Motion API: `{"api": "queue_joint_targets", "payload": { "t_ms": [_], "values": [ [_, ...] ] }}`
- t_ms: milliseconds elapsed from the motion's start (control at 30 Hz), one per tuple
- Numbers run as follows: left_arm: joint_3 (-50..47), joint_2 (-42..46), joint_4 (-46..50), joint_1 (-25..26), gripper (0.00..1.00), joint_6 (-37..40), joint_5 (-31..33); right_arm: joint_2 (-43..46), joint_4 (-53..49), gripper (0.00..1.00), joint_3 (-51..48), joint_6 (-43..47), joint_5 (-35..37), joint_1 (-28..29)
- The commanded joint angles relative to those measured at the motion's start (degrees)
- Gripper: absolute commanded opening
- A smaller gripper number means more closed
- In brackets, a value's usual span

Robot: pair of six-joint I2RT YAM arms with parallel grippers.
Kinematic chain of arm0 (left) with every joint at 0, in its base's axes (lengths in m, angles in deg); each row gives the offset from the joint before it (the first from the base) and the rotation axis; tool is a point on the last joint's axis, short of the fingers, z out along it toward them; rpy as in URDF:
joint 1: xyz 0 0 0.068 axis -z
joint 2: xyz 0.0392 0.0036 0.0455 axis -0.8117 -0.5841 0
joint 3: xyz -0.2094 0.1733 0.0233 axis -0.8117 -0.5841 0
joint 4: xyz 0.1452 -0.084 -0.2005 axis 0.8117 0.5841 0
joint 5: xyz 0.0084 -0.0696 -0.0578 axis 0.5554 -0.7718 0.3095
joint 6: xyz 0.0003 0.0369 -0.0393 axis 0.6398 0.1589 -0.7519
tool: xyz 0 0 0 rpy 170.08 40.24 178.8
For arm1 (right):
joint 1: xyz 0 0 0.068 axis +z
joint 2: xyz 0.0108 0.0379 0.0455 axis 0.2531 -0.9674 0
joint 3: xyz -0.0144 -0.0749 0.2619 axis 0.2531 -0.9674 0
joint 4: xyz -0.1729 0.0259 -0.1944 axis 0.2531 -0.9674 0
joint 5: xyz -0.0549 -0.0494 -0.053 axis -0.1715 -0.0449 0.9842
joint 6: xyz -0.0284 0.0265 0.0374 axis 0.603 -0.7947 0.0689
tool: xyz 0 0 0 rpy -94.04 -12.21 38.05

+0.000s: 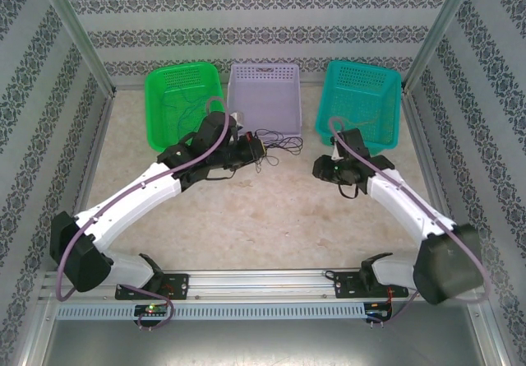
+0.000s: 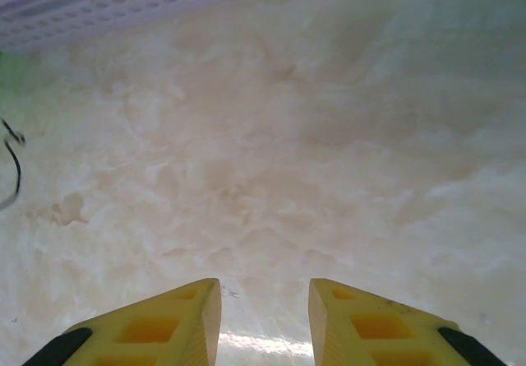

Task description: Untangle the cables

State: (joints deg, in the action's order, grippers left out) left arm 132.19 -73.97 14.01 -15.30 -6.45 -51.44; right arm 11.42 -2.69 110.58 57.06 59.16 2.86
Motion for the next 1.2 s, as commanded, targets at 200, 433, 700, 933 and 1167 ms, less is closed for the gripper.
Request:
{"api": "queue_joint_targets", "payload": {
  "t_ms": [200,433,700,933,1167],
  "values": [
    [-23.5,3.4,-22.0,-1.3,0.00,-20.0,5.7,0.7,-0.6,0.35,-2.8,-1.2,1.6,4.5],
    [-38.1,15.2,-17.2,-8.4,0.00,-21.1,8.9,-9.1,1.9,0.36,2.3,-2.0,1.8,14.7],
    [-48.4,27.4,-9.3,-14.2,0.00,-21.4,10.2,-25.7,2.2,0.37,16.1,-0.6,1.5,22.7],
    [-54.8,35.6,-4.3,-15.0,0.00,-28.8,14.8,-37.3,2.2,0.36,27.4,-3.0,1.2,27.8],
    [-57.0,40.4,-1.1,-15.1,0.00,-29.8,16.3,-46.8,-0.7,0.37,39.3,-4.4,2.5,31.4]
  ]
}}
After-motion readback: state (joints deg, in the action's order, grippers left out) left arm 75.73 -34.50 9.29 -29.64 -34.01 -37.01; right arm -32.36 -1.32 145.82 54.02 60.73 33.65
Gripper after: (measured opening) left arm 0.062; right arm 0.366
